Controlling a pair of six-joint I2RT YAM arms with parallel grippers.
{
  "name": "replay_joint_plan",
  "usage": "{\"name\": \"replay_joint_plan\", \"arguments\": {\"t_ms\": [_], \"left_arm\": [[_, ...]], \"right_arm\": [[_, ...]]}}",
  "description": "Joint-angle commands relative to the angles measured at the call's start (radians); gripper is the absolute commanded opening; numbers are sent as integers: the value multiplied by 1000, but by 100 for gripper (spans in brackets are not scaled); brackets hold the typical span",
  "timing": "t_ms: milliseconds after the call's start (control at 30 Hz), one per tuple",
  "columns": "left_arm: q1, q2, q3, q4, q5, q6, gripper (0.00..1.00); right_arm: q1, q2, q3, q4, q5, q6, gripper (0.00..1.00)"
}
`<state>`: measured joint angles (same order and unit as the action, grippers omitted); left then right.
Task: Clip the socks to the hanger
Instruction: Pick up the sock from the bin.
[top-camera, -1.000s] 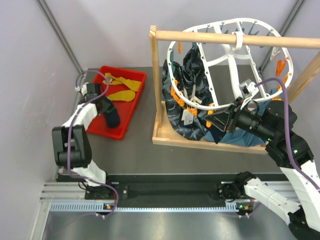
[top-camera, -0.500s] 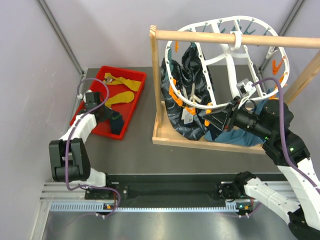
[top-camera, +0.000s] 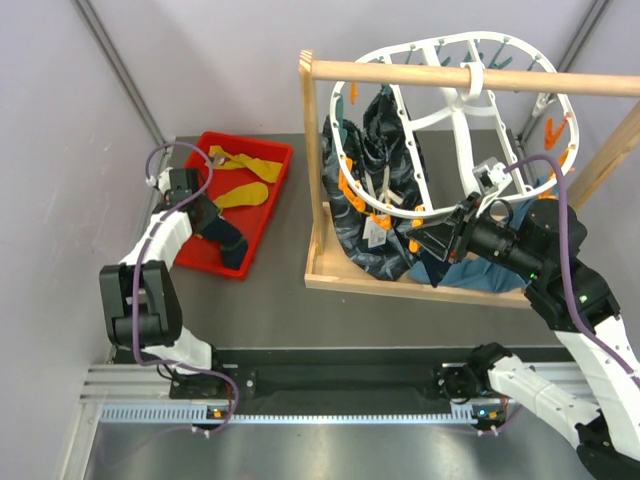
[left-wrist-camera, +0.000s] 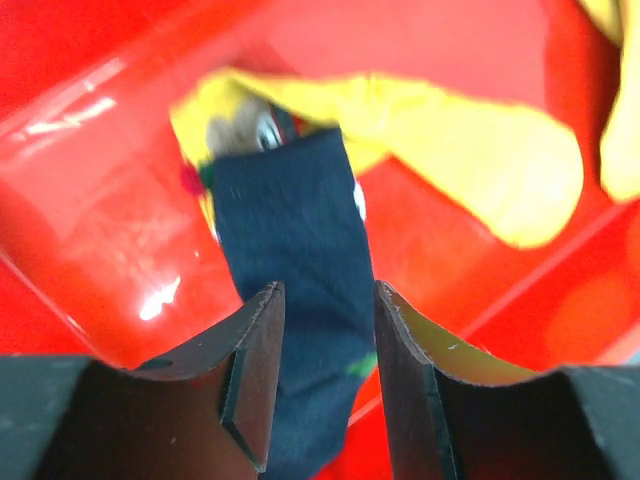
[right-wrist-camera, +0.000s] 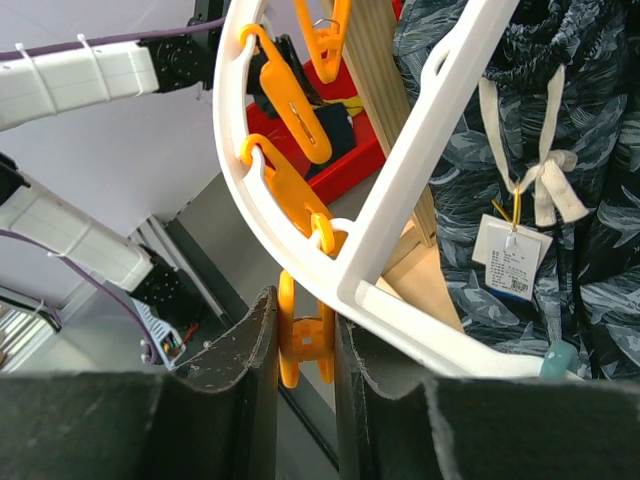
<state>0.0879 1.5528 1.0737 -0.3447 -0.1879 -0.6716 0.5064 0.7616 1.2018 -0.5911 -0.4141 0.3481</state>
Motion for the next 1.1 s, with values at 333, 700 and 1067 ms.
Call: {"name": "replay_joint_plan", "arguments": {"t_ms": [333, 700, 1067], "left_arm": [[53, 205, 137, -46, -176, -71, 46], [53, 331, 172, -5, -159, -99, 41], [58, 290, 204, -7, -174, -34, 6]], "right_arm": [[3, 15, -24, -4, -52, -3, 0], [3, 12, -27, -1, -58, 5, 0], [3, 15, -31, 4, -63, 9, 0]]}}
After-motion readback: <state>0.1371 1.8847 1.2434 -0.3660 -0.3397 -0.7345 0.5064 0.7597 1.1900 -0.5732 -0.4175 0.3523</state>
